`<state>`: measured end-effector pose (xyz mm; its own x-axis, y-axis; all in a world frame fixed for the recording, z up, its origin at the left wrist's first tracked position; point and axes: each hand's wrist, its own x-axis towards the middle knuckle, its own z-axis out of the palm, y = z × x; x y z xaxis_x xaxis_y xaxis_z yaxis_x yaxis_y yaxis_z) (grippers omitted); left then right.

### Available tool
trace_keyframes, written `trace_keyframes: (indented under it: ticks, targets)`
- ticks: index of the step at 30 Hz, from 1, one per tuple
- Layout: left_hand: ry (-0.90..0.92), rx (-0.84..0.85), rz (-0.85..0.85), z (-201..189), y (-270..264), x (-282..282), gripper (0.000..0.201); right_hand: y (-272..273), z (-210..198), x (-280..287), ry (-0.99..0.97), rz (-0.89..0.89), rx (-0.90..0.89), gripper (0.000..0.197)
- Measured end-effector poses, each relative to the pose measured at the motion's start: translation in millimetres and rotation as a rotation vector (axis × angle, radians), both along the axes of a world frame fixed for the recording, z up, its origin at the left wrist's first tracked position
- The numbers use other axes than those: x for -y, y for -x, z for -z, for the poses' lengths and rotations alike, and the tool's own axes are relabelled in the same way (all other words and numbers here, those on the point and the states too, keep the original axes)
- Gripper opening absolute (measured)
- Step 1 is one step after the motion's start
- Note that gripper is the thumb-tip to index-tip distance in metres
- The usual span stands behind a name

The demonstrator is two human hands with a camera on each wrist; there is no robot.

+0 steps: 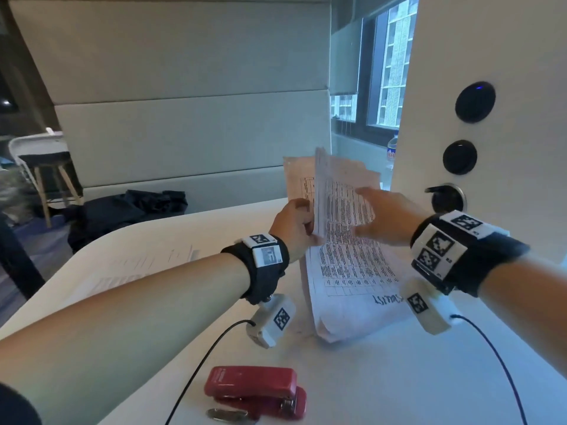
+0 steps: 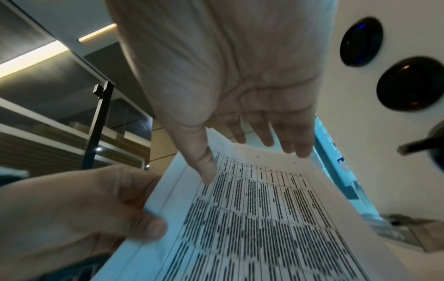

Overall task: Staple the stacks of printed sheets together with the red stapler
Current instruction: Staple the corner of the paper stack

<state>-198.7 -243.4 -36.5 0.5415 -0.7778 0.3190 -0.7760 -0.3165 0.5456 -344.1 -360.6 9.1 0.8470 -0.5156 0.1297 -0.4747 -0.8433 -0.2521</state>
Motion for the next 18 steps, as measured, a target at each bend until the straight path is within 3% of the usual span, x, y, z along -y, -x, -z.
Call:
trace_keyframes:
  ticks: [3, 7, 9, 13, 15, 18]
  targets:
    - [0.094, 0.055, 0.071, -1, 9, 0, 0.019, -8, -20, 16, -0.03, 0.029, 0.204, 0.096]
    - [0.206, 0.047, 0.125, -4, 21, -3, 0.03, -18, -34, 39, 0.037, 0.063, 0.367, 0.105]
    - [0.218, 0.029, 0.153, -4, 24, -4, 0.031, -18, -39, 46, 0.061, 0.058, 0.416, 0.091]
    - [0.172, 0.013, 0.136, 1, 21, -2, 0.02, -16, -43, 50, 0.167, 0.027, 0.497, 0.042]
    - [0.168, -0.023, 0.09, 3, 20, -2, 0.031, -15, -44, 52, 0.212, -0.014, 0.533, 0.02]
    - [0.163, -0.122, 0.003, 5, 17, -1, 0.044, -13, -45, 54, 0.243, -0.049, 0.537, 0.013]
